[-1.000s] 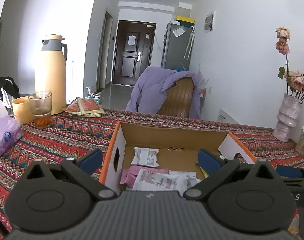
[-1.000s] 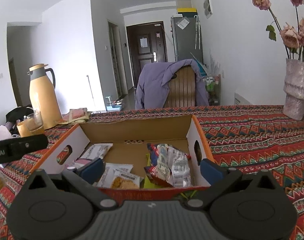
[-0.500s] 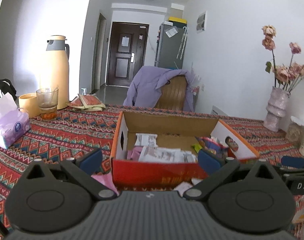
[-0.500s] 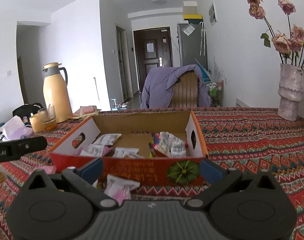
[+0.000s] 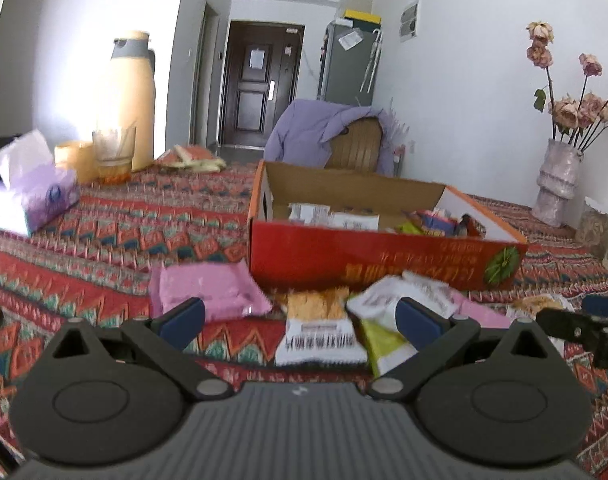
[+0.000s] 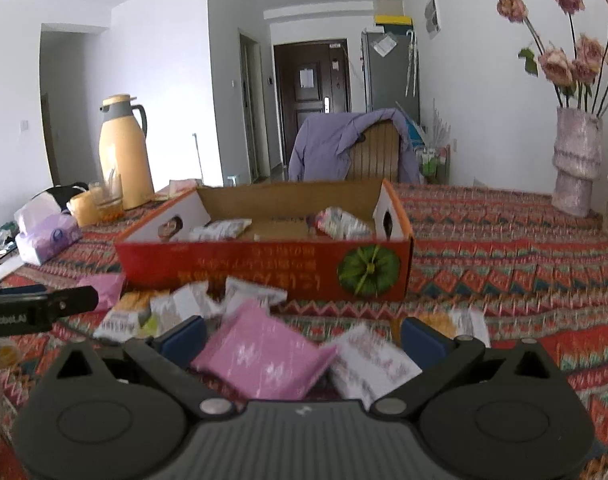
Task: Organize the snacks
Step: 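Withdraw both tools from the box toward the snack pile, then grasp a pink pouch with the right gripper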
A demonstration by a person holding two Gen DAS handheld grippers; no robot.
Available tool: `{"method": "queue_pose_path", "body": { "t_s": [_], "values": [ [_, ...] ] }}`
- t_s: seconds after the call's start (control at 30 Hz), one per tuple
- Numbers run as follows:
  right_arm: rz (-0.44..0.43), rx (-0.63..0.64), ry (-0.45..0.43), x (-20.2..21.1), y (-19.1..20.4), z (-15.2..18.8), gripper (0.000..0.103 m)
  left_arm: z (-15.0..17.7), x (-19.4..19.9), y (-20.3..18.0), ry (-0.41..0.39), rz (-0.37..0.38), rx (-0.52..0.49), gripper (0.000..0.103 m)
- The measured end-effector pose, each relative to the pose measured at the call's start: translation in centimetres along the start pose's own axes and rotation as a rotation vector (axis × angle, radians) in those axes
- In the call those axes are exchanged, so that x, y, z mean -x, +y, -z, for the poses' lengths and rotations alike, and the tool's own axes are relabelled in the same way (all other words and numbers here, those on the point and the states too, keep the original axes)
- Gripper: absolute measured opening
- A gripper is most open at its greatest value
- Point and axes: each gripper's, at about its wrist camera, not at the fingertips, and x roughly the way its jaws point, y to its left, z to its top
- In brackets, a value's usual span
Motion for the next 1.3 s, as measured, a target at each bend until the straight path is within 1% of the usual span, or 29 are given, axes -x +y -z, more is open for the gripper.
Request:
{"method": "queue_pose_path", "body": {
  "t_s": [0.13, 0.23, 0.27, 0.33, 0.4, 0.53, 0.67, 0.83, 1.1, 1.2, 1.3],
  "values": [
    [0.004, 0.008, 0.028, 0.1, 0.1, 1.4, 0.103, 0.8, 0.4, 0.3, -0.004, 0.011, 0.0, 0.103],
    [0.005, 0.003, 0.04, 0.3, -0.1, 2.2, 0.103, 1.9, 0.5, 0.2, -0.013, 0.018, -0.018, 0.103],
    [0.004, 0.002, 0.042, 0.4, -0.1, 2.5, 0.103, 2.0, 0.5, 0.2, -0.01, 0.017, -0.019, 0.103],
    [0.005, 0.007, 0.044, 0.5, 0.0, 2.8, 0.103, 2.1, 0.8, 0.2, -0.035, 0.031, -0.016, 0.103],
    [0.0, 0.016, 0.041, 0.6, 0.3, 2.8, 0.103, 2.1, 0.6, 0.1, -0.024, 0.026, -0.021, 0.103],
    [-0.003, 0.035, 0.039, 0.4, 0.8, 2.6, 0.103, 2.1, 0.6, 0.4, -0.023, 0.034, -0.005, 0.103],
    [0.013, 0.071, 0.054, -0.3, 1.3, 2.1, 0.103, 2.1, 0.5, 0.6, -0.02, 0.038, 0.003, 0.103],
    [0.03, 0.145, 0.076, -1.5, 2.0, 1.5, 0.103, 2.1, 0.5, 0.4, -0.014, 0.044, -0.005, 0.103],
    [0.035, 0.301, 0.162, -4.8, 3.3, 0.6, 0.103, 2.1, 0.4, 0.4, -0.011, 0.05, -0.007, 0.103],
    [0.033, 0.318, 0.184, -6.2, 3.4, -0.1, 0.103, 2.1, 0.4, 0.4, -0.01, 0.054, -0.006, 0.103],
    [0.017, 0.309, 0.202, -7.5, 3.3, -0.6, 0.103, 2.1, 0.4, 0.5, -0.008, 0.056, -0.005, 0.103]
  ]
}}
